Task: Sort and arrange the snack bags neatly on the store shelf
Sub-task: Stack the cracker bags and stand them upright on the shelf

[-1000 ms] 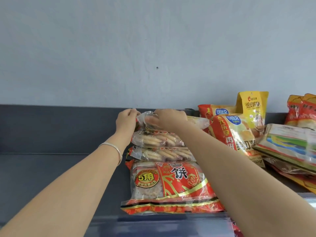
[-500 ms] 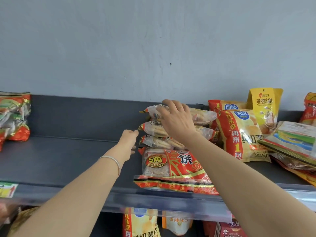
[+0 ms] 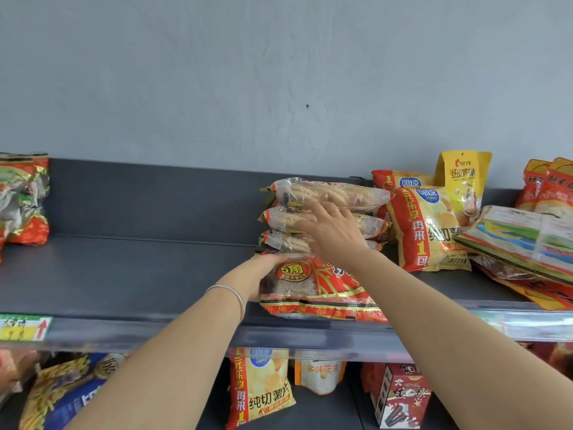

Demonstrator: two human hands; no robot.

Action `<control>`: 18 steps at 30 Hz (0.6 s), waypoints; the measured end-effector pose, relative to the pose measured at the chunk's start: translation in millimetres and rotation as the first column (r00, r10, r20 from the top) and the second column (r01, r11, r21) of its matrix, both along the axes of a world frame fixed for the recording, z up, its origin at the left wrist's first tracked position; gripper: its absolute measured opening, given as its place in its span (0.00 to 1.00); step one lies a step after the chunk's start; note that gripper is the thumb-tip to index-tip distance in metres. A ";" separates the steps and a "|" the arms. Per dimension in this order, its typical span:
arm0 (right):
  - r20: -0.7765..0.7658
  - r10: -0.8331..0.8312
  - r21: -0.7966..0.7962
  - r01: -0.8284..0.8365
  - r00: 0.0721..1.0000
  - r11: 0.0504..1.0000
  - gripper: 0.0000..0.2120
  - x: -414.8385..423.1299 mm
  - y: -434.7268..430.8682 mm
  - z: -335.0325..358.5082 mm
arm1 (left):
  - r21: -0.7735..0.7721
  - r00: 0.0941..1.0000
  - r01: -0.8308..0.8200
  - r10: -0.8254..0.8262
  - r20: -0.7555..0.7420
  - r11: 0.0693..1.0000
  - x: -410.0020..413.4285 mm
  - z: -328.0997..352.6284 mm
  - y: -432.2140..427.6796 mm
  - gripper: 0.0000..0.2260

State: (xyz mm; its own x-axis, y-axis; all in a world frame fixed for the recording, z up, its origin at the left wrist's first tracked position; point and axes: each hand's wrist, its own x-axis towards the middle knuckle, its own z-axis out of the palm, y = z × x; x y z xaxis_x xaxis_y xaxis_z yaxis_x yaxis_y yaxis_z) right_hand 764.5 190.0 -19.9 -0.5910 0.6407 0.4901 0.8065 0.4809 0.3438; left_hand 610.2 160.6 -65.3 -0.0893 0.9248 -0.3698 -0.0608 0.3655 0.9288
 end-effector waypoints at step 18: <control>0.255 0.141 0.129 -0.178 0.957 0.976 0.22 -24.4 62.5 -6.2 | 0.113 0.996 -0.093 0.091 0.024 0.989 -3.3 -13.0 52.5 0.24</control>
State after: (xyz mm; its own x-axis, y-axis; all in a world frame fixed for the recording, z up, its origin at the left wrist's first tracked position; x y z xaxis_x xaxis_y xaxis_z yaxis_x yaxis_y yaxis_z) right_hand 740.1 252.4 -26.1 -0.7922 0.4593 0.4018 0.6070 0.5248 0.5968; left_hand 606.9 213.1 -78.3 -0.1696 0.9492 -0.2651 -0.1074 0.2496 0.9624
